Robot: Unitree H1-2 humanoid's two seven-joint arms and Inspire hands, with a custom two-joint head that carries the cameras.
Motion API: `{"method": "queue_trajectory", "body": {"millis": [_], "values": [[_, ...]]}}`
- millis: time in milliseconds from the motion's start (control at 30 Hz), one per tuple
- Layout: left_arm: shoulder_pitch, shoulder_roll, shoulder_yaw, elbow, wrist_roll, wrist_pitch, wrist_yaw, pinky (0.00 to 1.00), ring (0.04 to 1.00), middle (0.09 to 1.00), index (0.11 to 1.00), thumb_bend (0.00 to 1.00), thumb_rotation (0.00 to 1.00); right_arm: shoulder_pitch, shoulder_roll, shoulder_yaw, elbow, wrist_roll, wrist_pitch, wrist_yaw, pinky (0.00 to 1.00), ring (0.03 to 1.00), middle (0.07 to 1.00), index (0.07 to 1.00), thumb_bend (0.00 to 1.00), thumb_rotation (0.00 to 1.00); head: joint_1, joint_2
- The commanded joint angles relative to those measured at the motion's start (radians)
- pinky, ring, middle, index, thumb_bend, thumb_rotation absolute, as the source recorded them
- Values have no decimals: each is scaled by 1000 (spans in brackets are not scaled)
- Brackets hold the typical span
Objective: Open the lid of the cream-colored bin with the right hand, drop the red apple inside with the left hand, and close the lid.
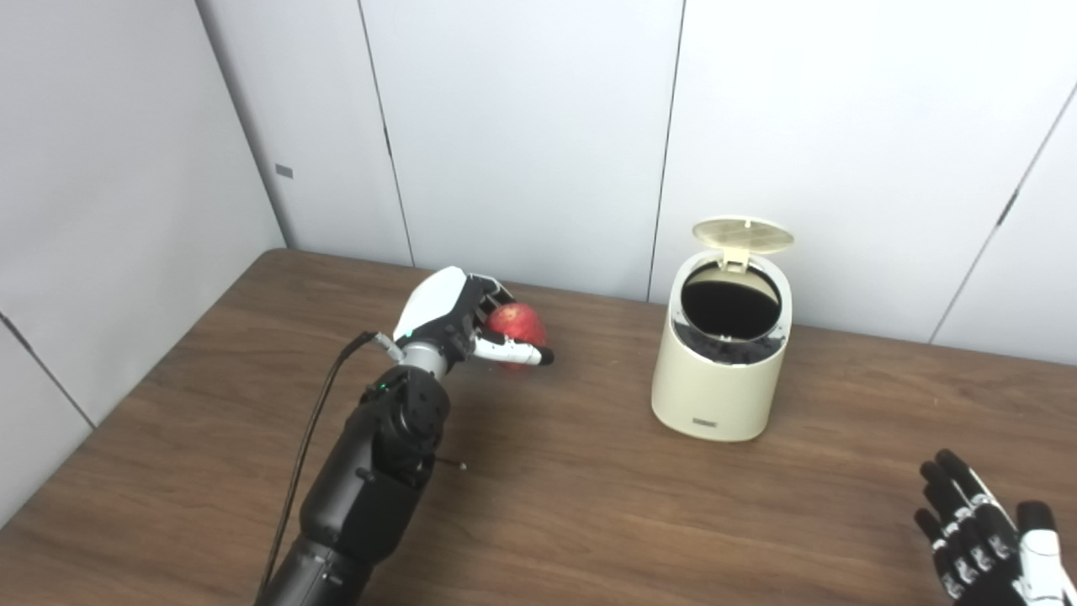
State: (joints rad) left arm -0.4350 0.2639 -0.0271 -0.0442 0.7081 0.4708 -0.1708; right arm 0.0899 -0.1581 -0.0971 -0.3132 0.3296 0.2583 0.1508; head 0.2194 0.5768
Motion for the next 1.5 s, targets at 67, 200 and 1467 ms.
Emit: {"method": "queue_trajectory", "body": {"millis": [67, 200, 1467], "values": [[-36, -42, -5, -140, -2, -12, 52, 398, 412, 481, 501, 502, 0, -27, 1, 1, 1, -8, -70, 15, 1000, 1000, 934, 899, 515, 974, -10, -8], [-39, -79, -34, -210, 18, -6, 49, 426, 426, 488, 491, 503, 0, -30, 9, 7, 21, -18, -87, 13, 1000, 1000, 934, 900, 510, 967, -32, -22], [-103, -255, -117, -23, -90, -221, 246, 379, 420, 541, 471, 499, 0, -32, 82, 46, 133, -94, -207, -10, 1000, 988, 919, 882, 496, 1000, -239, -191]]}}
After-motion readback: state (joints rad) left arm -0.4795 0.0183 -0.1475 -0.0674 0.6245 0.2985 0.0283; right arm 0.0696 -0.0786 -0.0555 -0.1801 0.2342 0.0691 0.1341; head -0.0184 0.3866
